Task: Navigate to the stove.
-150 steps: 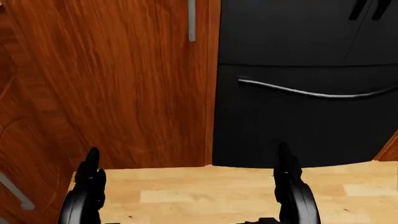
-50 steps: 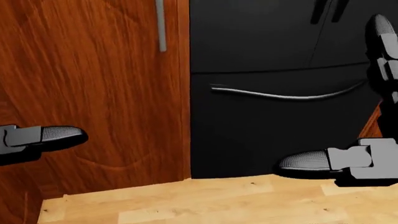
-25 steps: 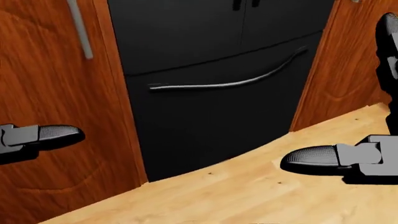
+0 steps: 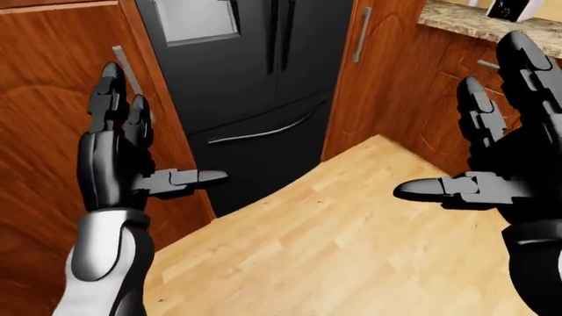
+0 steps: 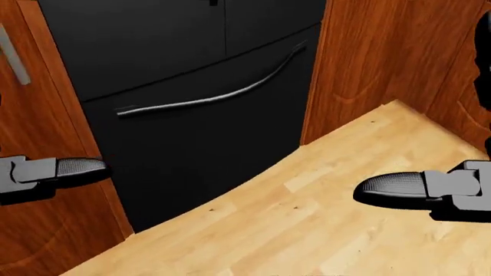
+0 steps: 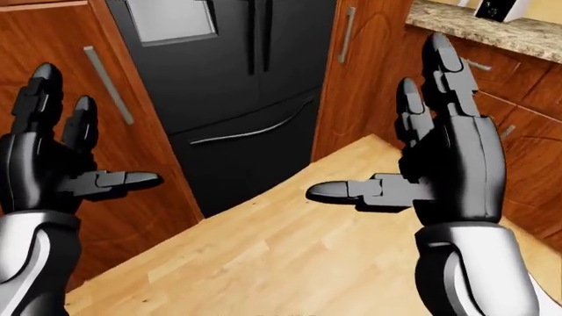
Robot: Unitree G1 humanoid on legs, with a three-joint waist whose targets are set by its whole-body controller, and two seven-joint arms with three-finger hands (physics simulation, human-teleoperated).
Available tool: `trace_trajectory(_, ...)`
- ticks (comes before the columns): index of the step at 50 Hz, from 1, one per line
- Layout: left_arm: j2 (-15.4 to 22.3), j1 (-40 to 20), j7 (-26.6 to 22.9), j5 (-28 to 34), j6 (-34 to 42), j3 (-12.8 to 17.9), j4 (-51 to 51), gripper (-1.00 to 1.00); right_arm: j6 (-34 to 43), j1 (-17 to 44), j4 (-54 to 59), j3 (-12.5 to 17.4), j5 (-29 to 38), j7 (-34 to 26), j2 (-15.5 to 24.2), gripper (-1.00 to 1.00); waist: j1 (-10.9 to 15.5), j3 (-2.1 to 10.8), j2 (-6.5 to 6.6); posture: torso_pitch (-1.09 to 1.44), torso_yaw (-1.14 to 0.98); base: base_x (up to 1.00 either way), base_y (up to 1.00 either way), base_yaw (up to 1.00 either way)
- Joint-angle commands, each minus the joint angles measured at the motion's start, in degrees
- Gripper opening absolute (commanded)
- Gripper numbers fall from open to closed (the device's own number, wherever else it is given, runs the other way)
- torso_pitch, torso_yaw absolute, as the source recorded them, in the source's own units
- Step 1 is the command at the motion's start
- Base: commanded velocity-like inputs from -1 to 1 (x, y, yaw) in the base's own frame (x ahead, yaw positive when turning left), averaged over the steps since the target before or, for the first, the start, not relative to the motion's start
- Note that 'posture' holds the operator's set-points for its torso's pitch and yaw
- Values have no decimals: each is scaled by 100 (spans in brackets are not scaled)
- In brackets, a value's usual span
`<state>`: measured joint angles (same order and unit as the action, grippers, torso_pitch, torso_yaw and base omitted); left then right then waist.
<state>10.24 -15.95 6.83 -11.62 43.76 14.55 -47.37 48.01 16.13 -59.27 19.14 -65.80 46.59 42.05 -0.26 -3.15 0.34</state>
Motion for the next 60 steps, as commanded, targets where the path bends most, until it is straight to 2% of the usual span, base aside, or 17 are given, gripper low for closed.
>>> trace_trajectory(1, 21, -104, 12, 6, -126, 39, -146, 100, -154, 77, -73, 119, 34, 5, 111, 100, 23, 138, 9, 0, 0, 0, 0, -7)
trace_trajectory(3, 34, -115, 25, -12, -118, 72, -136, 100, -155, 66, -73, 77, 100, -20, 79, 100, 20, 136, 42, 0, 0, 0, 0, -7)
trace_trajectory(8, 36, -116, 43, -9, -114, 49, -136, 100, -132, 78, -73, 152, 23, -1, 107, 100, 47, 135, -192, 0, 0, 0, 0, -10)
trace_trajectory(11, 30, -92, 26, 7, -158, 34, -112, 100, -145, 94, -73, 145, -36, 59, 153, 100, 47, 211, -596, 0, 0, 0, 0, -45)
trace_trajectory(12, 34, -95, 29, 3, -108, 25, -161, 100, -147, 89, -73, 146, -19, 49, 142, 100, -33, 140, -409, 0, 0, 0, 0, -49)
trace_trajectory(14, 34, -93, 9, 20, -124, 11, -133, 100, -122, 103, -73, 148, -12, 43, 128, 100, -14, 143, -427, 0, 0, 0, 0, -49)
trace_trajectory(20, 32, -120, -1, 40, -122, -11, -133, 100, -82, 129, -73, 131, 24, 28, 75, 100, 2, 36, -60, 0, 0, 0, 0, -49)
trace_trajectory(23, 24, -139, 4, 55, -71, -27, -167, 100, -59, 134, -73, 127, 82, -16, 34, 100, 34, 140, 401, 0, 0, 0, 0, -49)
trace_trajectory(24, 20, -140, -1, 59, -71, -32, -166, 100, -67, 135, -73, 146, 65, -16, 38, 100, 89, 140, 244, 0, 0, 0, 0, -33)
trace_trajectory(32, 21, -174, 20, -37, 10, 70, -212, 100, -116, 114, -73, 243, -84, 59, 145, 100, 71, 148, -58, 0, 0, 0, 0, -14)
trace_trajectory(36, 24, -103, 25, -42, -87, 56, -167, 100, -197, 52, -73, 182, -36, 60, 163, 100, 94, 180, -520, 0, 0, 0, 0, -26)
trace_trajectory(39, 25, -74, 24, -16, -145, 38, -130, 100, -207, 11, -73, 150, 59, 7, 116, 100, 49, 114, -474, 0, 0, 0, 0, -28)
trace_trajectory(46, 23, -71, 10, -4, -161, 35, -122, 100, -207, -19, -73, 157, 111, -37, 87, 100, 29, 39, -81, 0, 0, 0, 0, -28)
trace_trajectory(49, 32, -71, -9, 30, -171, 12, -101, 100, -165, 10, -73, 161, 107, -32, 68, 100, 39, 160, 365, 0, 0, 0, 0, -29)
trace_trajectory(50, 31, -92, -3, 18, -116, 18, -145, 100, -153, 19, -73, 173, 89, -25, 72, 100, 74, 147, 215, 0, 0, 0, 0, -28)
trace_trajectory(55, 30, -129, 13, -4, -98, 31, -128, 100, -138, 37, -73, 191, 50, -9, 88, 100, 48, 173, 110, 0, 0, 0, 0, -28)
trace_trajectory(60, 31, -128, -3, 26, -137, -2, -117, 100, -85, 25, -73, 171, 191, -107, -20, 100, 77, 139, -210, 0, 0, 0, 0, -28)
